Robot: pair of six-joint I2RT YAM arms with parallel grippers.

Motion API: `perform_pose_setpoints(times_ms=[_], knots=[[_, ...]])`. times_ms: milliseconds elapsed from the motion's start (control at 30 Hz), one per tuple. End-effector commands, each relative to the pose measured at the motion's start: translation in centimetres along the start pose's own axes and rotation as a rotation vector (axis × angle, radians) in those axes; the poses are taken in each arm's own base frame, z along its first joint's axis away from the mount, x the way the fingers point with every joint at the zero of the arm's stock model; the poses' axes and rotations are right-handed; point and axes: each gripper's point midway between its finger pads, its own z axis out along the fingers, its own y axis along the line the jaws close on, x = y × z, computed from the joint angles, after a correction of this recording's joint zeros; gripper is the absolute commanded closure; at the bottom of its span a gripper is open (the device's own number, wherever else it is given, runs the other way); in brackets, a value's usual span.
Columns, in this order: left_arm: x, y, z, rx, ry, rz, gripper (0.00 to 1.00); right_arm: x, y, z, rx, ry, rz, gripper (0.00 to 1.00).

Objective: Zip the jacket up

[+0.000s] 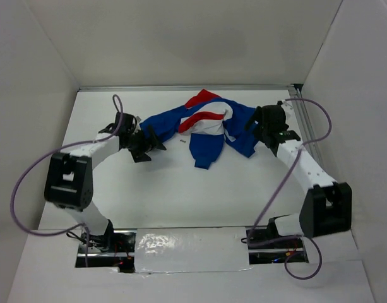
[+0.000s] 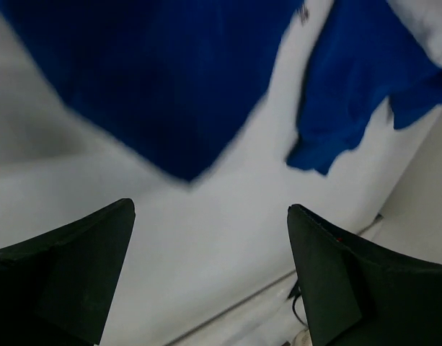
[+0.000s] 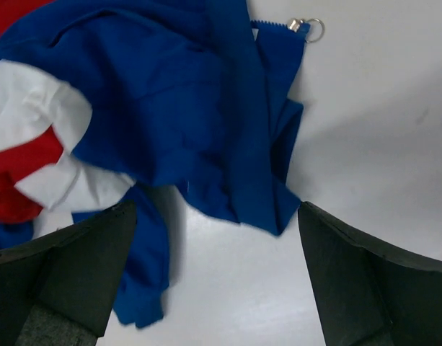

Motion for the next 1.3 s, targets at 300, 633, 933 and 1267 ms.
perform_pose_setpoints(times_ms=[300, 633, 933, 1267], knots=[[-15.6, 0.0, 11.5, -0.012, -0.065, 0.078, 0.41, 4.2, 4.9, 12.3, -0.167, 0.304, -0.077, 0.61], [-23.1, -5.7, 13.8, 0.232, -0.118, 0.190, 1.00, 15.6, 11.4, -1.3, -0.506, 0.504, -0.317, 1.00], [-22.2, -10.6, 9.8, 0.252, -0.157, 0.328, 0.01, 20.4, 13.9, -12.0, -0.709, 0.583, -0.436, 0.15], [-13.1, -12.5, -4.2, 0.133, -0.212, 0.394, 0.01, 12.9, 7.4, -13.0, -0.540, 0.333, -0.232, 0.00]])
